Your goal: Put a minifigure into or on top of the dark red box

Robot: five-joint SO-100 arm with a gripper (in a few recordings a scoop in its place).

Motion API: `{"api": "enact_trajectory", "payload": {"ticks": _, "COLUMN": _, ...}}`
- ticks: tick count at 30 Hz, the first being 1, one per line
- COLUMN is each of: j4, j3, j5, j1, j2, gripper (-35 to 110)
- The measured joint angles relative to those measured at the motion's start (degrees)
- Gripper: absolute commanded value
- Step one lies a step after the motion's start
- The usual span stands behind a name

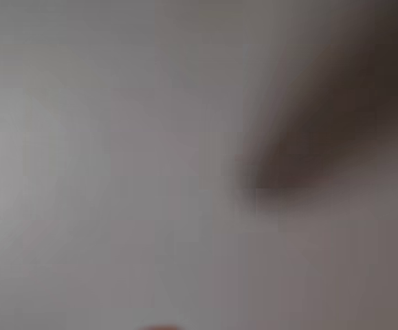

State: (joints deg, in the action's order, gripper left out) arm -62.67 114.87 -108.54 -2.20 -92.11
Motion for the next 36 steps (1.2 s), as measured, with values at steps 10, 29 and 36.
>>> {"api": "enact_trajectory", "payload": {"ticks": 10, "j4": -0.09, "j3": -6.94, "j5": 3.43, "j1": 2.20, "j2": 5.98, "gripper": 28}}
{"api": "enact_trajectory", "payload": {"ticks": 29, "j4": -5.54, "j3": -21.01, "j5": 8.17, "j1": 4.04, "j2": 16.61, "gripper": 28}}
{"api": "enact_trajectory", "payload": {"ticks": 36, "j4": -7.47, "j3": -26.81, "j5": 10.11, "j1": 4.83, "j2": 20.30, "gripper": 28}}
